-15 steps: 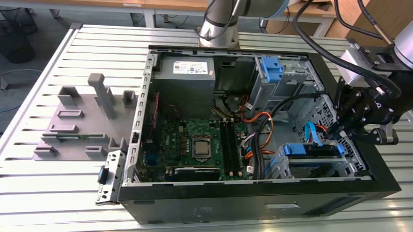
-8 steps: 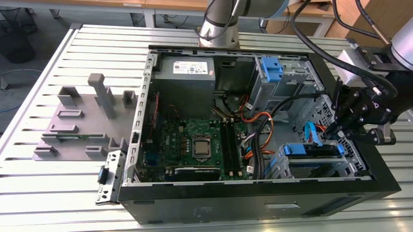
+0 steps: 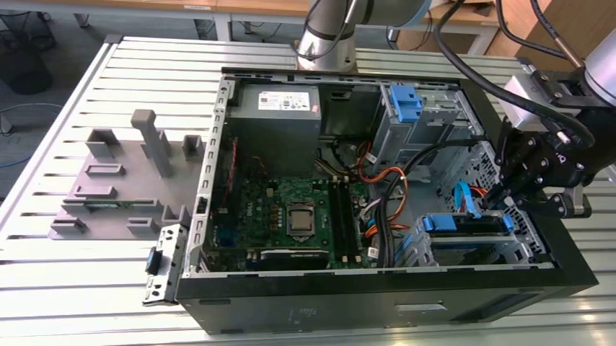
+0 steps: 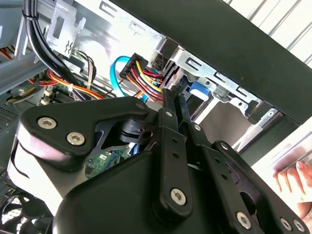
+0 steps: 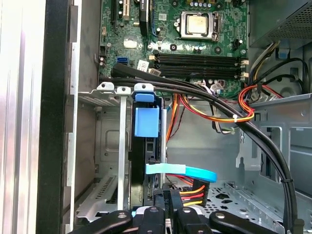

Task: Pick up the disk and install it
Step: 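Insert the second disk wire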

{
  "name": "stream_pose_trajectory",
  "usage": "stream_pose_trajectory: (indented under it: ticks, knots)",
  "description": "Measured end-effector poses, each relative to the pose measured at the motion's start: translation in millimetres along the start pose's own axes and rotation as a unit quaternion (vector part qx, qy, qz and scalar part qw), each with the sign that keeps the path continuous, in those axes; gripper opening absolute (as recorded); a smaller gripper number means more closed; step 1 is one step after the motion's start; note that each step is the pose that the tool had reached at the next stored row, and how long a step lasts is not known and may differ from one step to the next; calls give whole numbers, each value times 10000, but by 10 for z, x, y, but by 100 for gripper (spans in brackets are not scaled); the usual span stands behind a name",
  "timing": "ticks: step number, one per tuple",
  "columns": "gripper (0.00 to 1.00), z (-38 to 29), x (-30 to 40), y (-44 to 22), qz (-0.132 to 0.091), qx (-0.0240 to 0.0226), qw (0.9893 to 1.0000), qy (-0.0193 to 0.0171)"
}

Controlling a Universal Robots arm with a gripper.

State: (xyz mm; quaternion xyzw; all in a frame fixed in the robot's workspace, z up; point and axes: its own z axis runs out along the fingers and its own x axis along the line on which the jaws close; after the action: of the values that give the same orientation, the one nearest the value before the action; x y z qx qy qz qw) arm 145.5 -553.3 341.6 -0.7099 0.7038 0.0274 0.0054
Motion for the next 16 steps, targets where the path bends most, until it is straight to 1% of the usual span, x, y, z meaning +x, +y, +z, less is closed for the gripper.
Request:
stream_pose_trajectory:
  ticks: [7, 12, 16]
  knots:
    - [16, 0, 6, 0, 0, 0, 10000, 0]
    - [16, -2, 31, 0, 0, 0, 10000, 1]
    - [16, -1, 37, 1, 0, 0, 10000, 0]
